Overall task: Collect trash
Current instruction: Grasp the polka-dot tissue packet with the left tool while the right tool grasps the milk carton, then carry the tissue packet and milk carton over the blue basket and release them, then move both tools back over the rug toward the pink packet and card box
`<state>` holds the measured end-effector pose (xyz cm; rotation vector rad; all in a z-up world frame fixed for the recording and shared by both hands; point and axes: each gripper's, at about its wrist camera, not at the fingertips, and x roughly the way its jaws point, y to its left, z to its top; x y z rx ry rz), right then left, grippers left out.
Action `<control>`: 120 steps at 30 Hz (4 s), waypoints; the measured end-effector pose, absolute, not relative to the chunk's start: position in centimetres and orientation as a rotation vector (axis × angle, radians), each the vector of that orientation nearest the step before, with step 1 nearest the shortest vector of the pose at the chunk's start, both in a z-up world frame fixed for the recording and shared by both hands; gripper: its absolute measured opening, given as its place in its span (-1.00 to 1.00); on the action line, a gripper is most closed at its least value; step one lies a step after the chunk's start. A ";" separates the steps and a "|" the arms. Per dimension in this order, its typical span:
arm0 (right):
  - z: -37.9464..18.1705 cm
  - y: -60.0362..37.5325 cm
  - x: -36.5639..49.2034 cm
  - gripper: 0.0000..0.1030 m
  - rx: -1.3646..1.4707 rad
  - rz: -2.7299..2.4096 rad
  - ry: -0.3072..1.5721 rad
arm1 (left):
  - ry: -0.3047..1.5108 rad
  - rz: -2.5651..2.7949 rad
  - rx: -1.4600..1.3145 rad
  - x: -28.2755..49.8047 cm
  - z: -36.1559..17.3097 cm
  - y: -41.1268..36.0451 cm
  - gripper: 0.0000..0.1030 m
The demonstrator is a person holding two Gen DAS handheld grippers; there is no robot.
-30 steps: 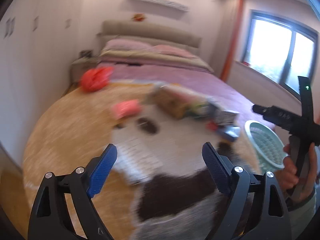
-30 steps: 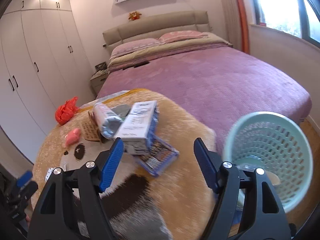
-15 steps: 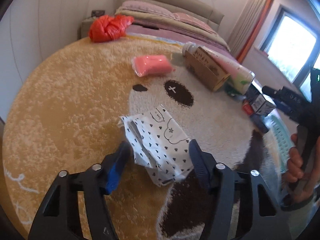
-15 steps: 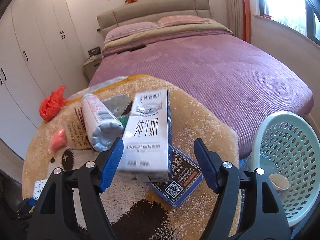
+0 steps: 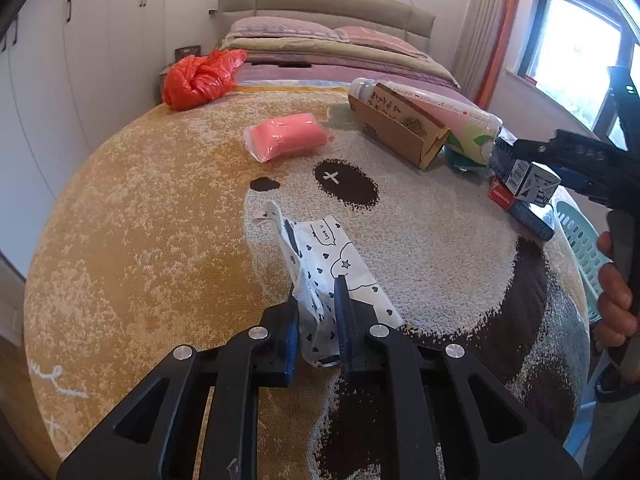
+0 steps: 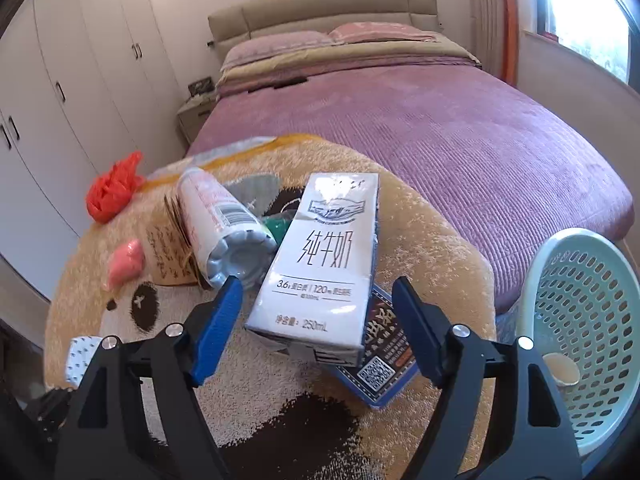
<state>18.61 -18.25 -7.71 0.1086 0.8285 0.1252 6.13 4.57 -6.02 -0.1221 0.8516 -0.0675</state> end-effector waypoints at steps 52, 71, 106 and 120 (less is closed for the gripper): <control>-9.2 -46.2 8.5 0.00 0.485 -0.285 0.697 | 0.723 -0.733 0.012 13.8 0.2 -25.6 -0.88; -11.2 -48.6 7.9 0.13 0.588 -0.274 0.752 | 0.754 -0.768 0.013 14.3 -1.8 -27.3 0.29; -8.9 -24.5 17.1 0.22 0.182 0.222 0.776 | 0.697 -0.189 -0.150 19.3 -0.5 7.9 0.45; -10.4 -20.4 16.3 0.38 0.053 0.357 0.829 | 0.879 -0.388 -0.316 21.9 -5.2 10.5 0.32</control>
